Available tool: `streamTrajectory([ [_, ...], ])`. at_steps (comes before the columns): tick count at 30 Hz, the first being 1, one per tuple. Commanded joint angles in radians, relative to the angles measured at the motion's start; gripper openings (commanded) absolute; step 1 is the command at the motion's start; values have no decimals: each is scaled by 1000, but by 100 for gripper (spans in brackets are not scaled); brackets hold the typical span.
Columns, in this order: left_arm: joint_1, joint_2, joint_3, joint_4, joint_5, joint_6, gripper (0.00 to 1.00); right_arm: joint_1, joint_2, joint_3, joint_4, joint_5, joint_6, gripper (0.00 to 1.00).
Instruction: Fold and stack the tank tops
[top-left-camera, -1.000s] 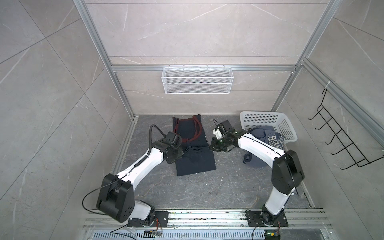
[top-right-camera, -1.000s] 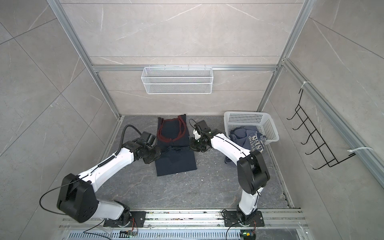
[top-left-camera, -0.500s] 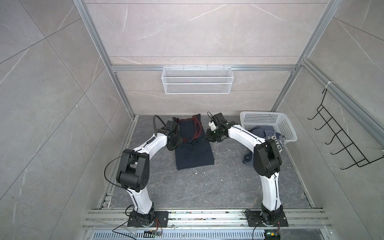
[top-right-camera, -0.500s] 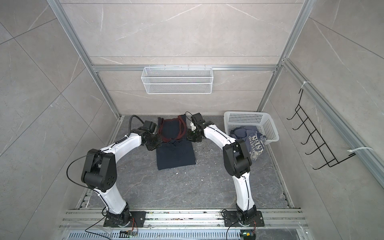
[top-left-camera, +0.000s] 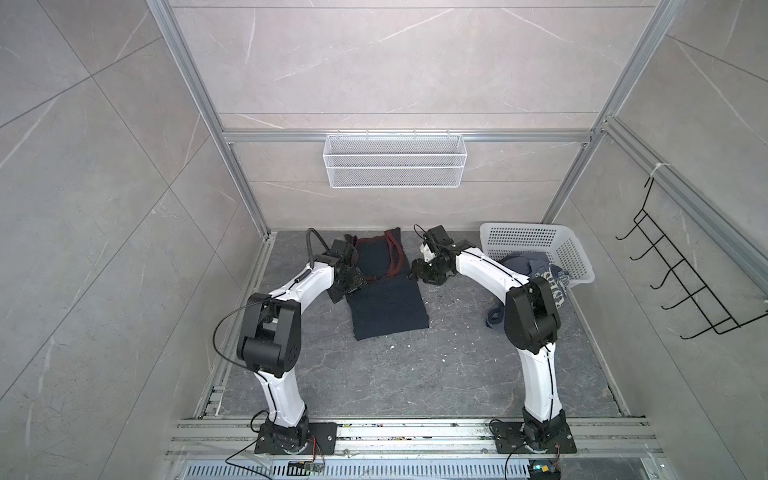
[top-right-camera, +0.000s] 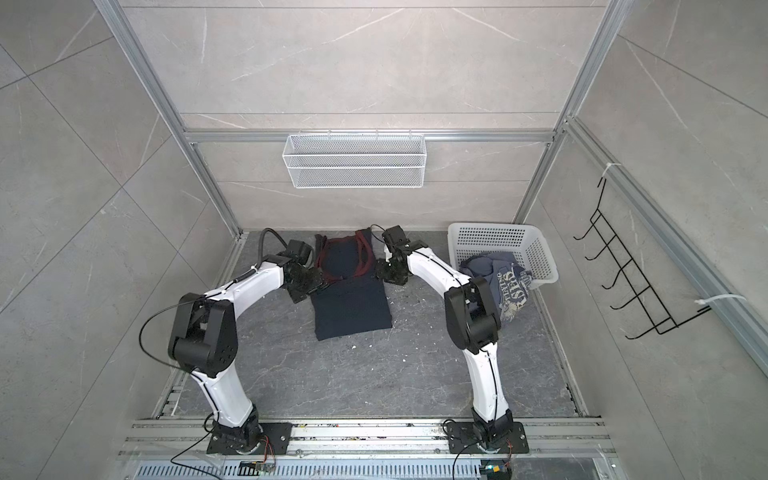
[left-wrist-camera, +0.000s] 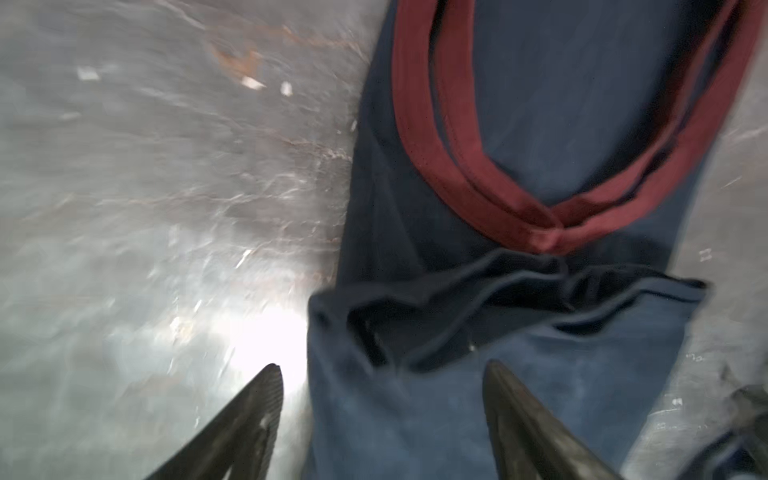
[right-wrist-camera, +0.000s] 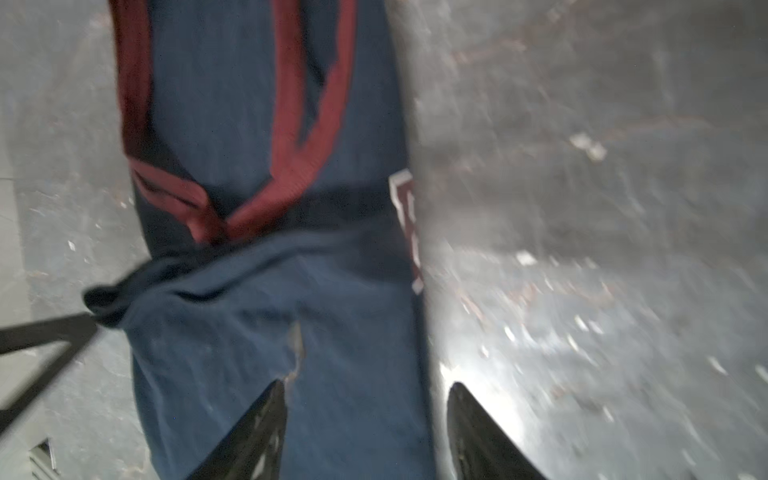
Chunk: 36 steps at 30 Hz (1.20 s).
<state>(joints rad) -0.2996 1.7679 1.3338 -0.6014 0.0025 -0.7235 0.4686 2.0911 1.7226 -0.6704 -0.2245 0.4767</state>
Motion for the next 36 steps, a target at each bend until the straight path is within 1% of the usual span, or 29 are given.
streamTrajectory([
  [1, -20, -185, -75, -31, -27, 30, 86, -2, -168, -167, 38, -7, -8, 65],
  [7, -112, -404, -340, 5, 8, -71, 86, -3, -336, -479, 167, -137, 35, 64],
  [9, -150, -456, -429, 43, 41, -113, 85, -3, -372, -564, 217, -198, 60, 65],
  [11, -177, -488, -500, 81, 63, -147, 85, -2, -395, -621, 252, -233, 82, 66],
  [13, -201, -509, -556, 104, 51, -170, 84, -1, -409, -672, 286, -253, 97, 67],
  [15, -203, -523, -605, 143, 57, -181, 84, -1, -412, -702, 312, -258, 106, 67],
  [19, -202, -514, -672, 256, 74, -188, 79, 2, -379, -727, 356, -262, 117, 67],
  [23, -202, -472, -680, 312, 57, -186, 72, 5, -342, -720, 390, -279, 140, 64],
  [26, -202, -437, -686, 351, 41, -185, 70, 11, -317, -707, 394, -267, 142, 61],
  [33, -194, -363, -691, 401, 47, -185, 63, 23, -250, -696, 389, -246, 145, 52],
  [36, -188, -342, -708, 433, 47, -189, 55, 29, -232, -693, 396, -238, 145, 43],
])
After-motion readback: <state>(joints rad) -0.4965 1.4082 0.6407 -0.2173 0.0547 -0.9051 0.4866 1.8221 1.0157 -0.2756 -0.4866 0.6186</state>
